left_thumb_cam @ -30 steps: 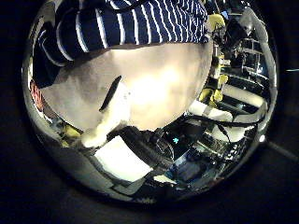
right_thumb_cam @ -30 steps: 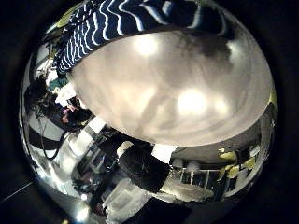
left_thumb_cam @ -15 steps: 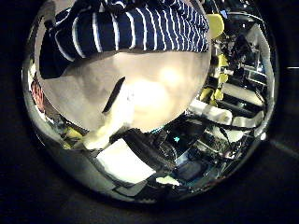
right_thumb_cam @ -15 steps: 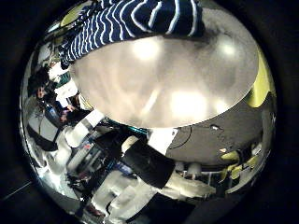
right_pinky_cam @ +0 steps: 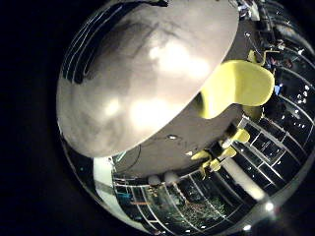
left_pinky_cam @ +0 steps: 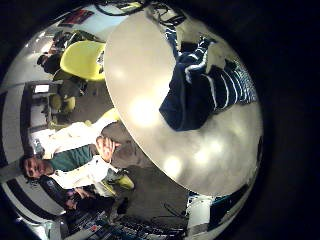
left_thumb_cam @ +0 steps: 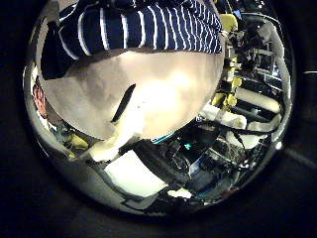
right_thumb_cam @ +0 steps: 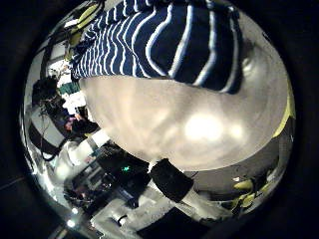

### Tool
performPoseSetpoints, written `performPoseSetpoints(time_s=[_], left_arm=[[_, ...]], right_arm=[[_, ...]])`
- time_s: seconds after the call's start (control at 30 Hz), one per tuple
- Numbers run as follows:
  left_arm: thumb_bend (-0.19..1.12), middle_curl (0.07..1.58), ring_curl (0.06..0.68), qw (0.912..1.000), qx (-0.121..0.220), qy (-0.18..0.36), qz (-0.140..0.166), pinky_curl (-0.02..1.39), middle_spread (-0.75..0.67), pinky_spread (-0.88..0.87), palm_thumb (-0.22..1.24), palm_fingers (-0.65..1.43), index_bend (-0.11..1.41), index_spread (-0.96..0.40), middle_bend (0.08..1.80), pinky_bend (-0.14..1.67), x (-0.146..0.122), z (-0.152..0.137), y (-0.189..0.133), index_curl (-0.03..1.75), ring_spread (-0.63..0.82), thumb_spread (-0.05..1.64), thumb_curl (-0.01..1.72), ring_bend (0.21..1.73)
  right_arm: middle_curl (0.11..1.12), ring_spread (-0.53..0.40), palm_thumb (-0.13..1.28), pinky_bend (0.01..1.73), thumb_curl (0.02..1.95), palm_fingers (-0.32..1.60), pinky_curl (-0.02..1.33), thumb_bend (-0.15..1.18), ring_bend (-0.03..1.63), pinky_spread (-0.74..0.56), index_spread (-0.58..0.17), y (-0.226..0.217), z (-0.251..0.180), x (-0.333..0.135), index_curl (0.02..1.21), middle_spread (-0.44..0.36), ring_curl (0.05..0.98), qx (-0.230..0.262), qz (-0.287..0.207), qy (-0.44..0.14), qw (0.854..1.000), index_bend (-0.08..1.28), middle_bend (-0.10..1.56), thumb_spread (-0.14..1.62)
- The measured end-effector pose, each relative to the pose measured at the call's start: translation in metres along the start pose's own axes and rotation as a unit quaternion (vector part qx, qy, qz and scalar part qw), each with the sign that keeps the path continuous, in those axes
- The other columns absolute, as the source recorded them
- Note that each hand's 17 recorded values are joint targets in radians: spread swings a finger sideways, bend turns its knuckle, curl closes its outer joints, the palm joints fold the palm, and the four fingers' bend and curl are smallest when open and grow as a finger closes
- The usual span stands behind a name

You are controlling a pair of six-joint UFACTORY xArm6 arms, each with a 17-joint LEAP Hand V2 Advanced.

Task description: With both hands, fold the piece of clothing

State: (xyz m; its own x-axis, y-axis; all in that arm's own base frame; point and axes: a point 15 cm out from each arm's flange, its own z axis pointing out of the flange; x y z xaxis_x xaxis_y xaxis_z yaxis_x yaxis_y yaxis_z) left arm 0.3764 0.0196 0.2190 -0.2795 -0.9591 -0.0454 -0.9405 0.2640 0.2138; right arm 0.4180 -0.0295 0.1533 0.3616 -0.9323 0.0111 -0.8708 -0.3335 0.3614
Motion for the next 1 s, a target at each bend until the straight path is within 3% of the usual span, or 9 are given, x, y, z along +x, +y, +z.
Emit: performPoseSetpoints(time_s=[0.17, 0.33, 0.43, 0.47, 0.5, 0.53, 0.6, 0.73, 1.0], left_arm=[[-0.02, 0.42, 0.256, 1.0000, -0.004, 0.001, 0.000, 0.44, 0.02, 0.07, 0.39, 0.28, 0.18, -0.06, 0.20, 0.38, -0.001, 0.004, 0.003, 0.39, -0.01, 1.22, 0.31, 0.75], [-0.02, 0.42, 0.255, 1.0000, -0.004, 0.002, -0.004, 0.44, 0.02, 0.07, 0.38, 0.28, 0.18, -0.06, 0.20, 0.38, -0.005, 0.004, 0.003, 0.39, -0.01, 1.22, 0.31, 0.75], [-0.02, 0.42, 0.254, 1.0000, -0.002, 0.004, -0.006, 0.44, 0.01, 0.07, 0.37, 0.28, 0.18, -0.06, 0.20, 0.38, -0.008, 0.003, 0.003, 0.39, -0.02, 1.22, 0.30, 0.75], [-0.02, 0.42, 0.254, 1.0000, -0.002, 0.004, -0.007, 0.44, 0.01, 0.07, 0.37, 0.28, 0.17, -0.07, 0.20, 0.38, -0.008, 0.003, 0.003, 0.39, -0.02, 1.22, 0.30, 0.75], [-0.02, 0.42, 0.254, 1.0000, -0.002, 0.005, -0.007, 0.44, 0.01, 0.07, 0.37, 0.28, 0.17, -0.07, 0.20, 0.38, -0.007, 0.003, 0.003, 0.39, -0.02, 1.22, 0.30, 0.75], [-0.02, 0.42, 0.253, 1.0000, -0.001, 0.004, -0.007, 0.44, 0.01, 0.06, 0.37, 0.28, 0.17, -0.07, 0.20, 0.39, -0.007, 0.002, 0.002, 0.38, -0.02, 1.22, 0.30, 0.75], [-0.02, 0.42, 0.253, 1.0000, 0.000, 0.004, -0.007, 0.43, 0.01, 0.06, 0.37, 0.28, 0.17, -0.07, 0.20, 0.39, -0.008, 0.000, 0.001, 0.39, -0.02, 1.22, 0.30, 0.75], [-0.02, 0.42, 0.251, 1.0000, 0.005, 0.004, -0.005, 0.43, 0.00, 0.05, 0.35, 0.28, 0.18, -0.07, 0.20, 0.39, -0.006, -0.013, -0.001, 0.39, -0.02, 1.22, 0.30, 0.75], [-0.02, 0.42, 0.247, 0.9999, -0.005, 0.010, -0.007, 0.42, 0.00, 0.05, 0.33, 0.29, 0.18, -0.09, 0.19, 0.39, -0.004, -0.010, 0.007, 0.39, -0.03, 1.22, 0.30, 0.74]], right_arm=[[0.32, 0.106, 0.41, 0.43, 0.32, 0.07, 0.30, -0.03, 0.39, 0.32, -0.383, -0.013, 0.017, -0.013, 0.26, -0.037, 0.269, -0.021, -0.008, 0.004, 1.000, 0.16, 0.20, 1.07], [0.34, -0.014, 0.53, 0.44, 0.35, 0.38, 0.29, 0.01, 0.56, 0.25, -0.347, -0.018, 0.014, -0.013, 0.26, -0.055, 0.298, -0.019, -0.008, 0.009, 1.000, 0.16, 0.25, 1.07], [0.37, -0.161, 0.64, 0.62, 0.38, 0.75, 0.31, 0.02, 0.75, 0.03, -0.341, -0.017, 0.012, -0.011, 0.24, -0.116, 0.344, -0.017, -0.007, 0.010, 1.000, 0.13, 0.33, 1.05], [0.37, -0.181, 0.65, 0.63, 0.38, 0.76, 0.30, 0.01, 0.77, 0.00, -0.339, -0.017, 0.011, -0.011, 0.24, -0.124, 0.351, -0.017, -0.007, 0.012, 1.000, 0.13, 0.33, 1.05], [0.39, -0.226, 0.69, 0.78, 0.40, 0.99, 0.35, 0.01, 0.88, -0.15, -0.353, -0.016, 0.011, -0.010, 0.23, -0.165, 0.393, -0.018, -0.008, 0.014, 1.000, 0.13, 0.37, 1.04], [0.40, -0.237, 0.70, 0.80, 0.40, 1.00, 0.35, 0.01, 0.88, -0.18, -0.355, -0.016, 0.010, -0.008, 0.23, -0.175, 0.388, -0.019, -0.009, 0.019, 1.000, 0.12, 0.38, 1.03], [0.45, -0.266, 0.76, 0.92, 0.42, 1.13, 0.41, 0.01, 0.95, -0.31, -0.383, -0.013, 0.009, -0.003, 0.25, -0.221, 0.445, -0.022, -0.008, 0.027, 0.999, 0.17, 0.47, 1.02], [0.55, -0.275, 0.87, 1.05, 0.46, 1.33, 0.48, 0.02, 1.01, -0.35, -0.438, -0.007, 0.010, 0.001, 0.33, -0.256, 0.496, -0.032, -0.005, 0.031, 0.999, 0.34, 0.65, 0.99], [0.75, -0.278, 1.07, 1.23, 0.56, 1.15, 0.63, 0.05, 1.22, -0.27, -0.455, 0.004, 0.009, 0.024, 0.60, -0.243, 0.624, -0.039, 0.030, 0.051, 0.998, 0.82, 1.05, 0.93]])
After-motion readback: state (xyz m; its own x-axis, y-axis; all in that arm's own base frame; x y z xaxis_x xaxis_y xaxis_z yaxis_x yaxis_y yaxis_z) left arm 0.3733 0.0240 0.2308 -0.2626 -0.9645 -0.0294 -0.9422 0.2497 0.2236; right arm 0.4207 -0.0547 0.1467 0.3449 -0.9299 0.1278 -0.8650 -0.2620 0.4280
